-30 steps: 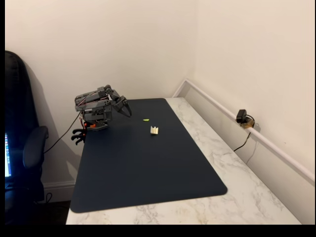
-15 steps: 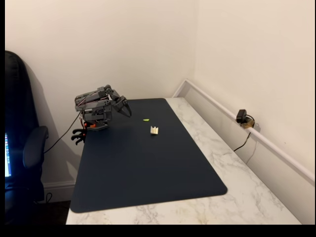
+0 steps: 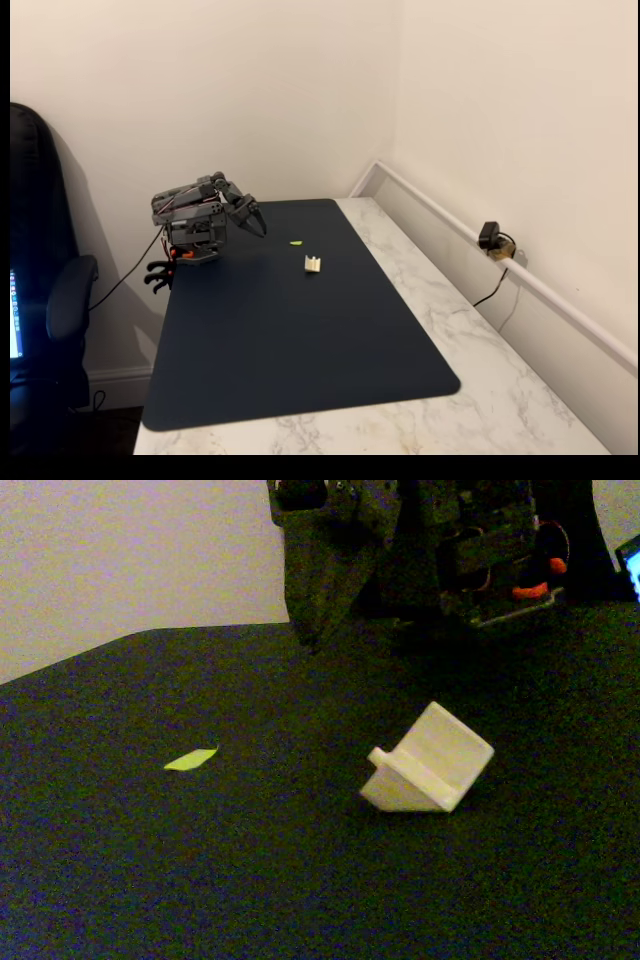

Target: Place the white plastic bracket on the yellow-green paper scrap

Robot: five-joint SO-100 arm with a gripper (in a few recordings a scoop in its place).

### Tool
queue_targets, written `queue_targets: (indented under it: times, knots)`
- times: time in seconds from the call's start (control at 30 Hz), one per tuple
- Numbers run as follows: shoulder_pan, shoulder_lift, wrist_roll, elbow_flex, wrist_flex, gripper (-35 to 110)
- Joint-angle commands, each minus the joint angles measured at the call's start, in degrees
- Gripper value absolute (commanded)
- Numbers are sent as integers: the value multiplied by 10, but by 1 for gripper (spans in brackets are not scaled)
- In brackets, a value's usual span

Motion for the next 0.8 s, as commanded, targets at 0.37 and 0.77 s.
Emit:
queue_targets:
  times: [0.37, 0.77]
  knots:
    - [-88, -246, 38, -369, 35, 0]
    - [-192, -577, 62, -674, 115, 0]
